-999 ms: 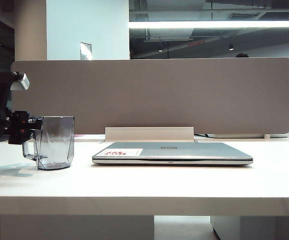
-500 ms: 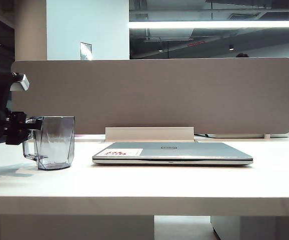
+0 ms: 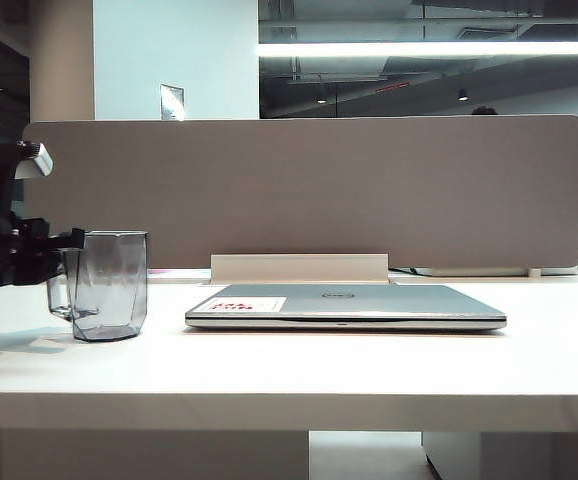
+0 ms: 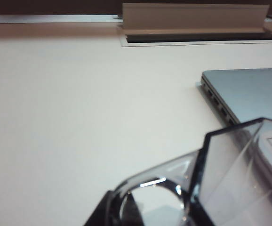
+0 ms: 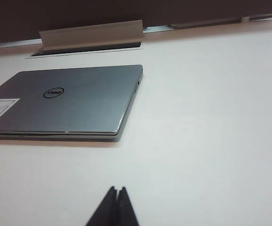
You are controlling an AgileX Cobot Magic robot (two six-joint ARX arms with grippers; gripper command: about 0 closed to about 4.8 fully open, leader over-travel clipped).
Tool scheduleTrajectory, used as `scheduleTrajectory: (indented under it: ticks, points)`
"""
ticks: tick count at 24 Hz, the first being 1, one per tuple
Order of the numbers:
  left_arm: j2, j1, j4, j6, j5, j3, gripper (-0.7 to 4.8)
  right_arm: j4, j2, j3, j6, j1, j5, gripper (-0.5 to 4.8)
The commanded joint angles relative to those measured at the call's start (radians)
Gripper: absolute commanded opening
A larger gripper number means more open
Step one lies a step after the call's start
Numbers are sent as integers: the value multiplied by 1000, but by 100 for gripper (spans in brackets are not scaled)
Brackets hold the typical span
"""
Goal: Pick up the water cup and place it on the side of the laptop close to you.
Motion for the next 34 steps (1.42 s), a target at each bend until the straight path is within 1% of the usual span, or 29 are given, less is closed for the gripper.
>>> scheduleTrajectory:
  ticks: [1, 2, 4, 11, 13, 17, 18, 20, 22, 24, 26, 27, 29, 34]
  points:
    - [-13, -9, 13, -16, 88, 1, -4, 11, -2, -6, 1, 1, 0, -6]
    - [-18, -15, 13, -23, 91, 0, -4, 11, -2, -6, 1, 1, 0, -6]
    - [-53, -54, 3, -64, 134, -1, -4, 11, -2, -6, 1, 1, 0, -6]
    - [-101, -174, -25, -47, 266, 0, -4, 11, -2, -6, 1, 1, 0, -6]
    - [-100, -240, -55, -48, 297, 3, -4, 11, -2, -6, 1, 1, 0, -6]
    - [-100, -304, -136, -43, 311, 34, -4, 11, -2, -6, 1, 1, 0, -6]
    - [-100, -318, -167, -24, 313, 50, -4, 11, -2, -6, 1, 1, 0, -6]
    - [-100, -359, -293, 35, 338, 128, -4, 12, -2, -6, 1, 1, 0, -6]
    - [-100, -379, -377, 37, 345, 185, -4, 11, -2, -6, 1, 1, -3, -6]
    - [-99, -381, -436, 43, 367, 229, -4, 11, -2, -6, 1, 1, -3, -6]
    - [-96, -386, -484, 72, 398, 270, -5, 11, -2, -6, 1, 1, -3, -6]
    - [-95, -386, -512, 109, 412, 301, -4, 11, -2, -6, 1, 1, -3, -6]
    - [-93, -385, -534, 164, 454, 334, -4, 11, -2, -6, 1, 1, -3, -6]
    - [-61, -385, -534, 212, 523, 380, -4, 11, -2, -6, 1, 1, -3, -6]
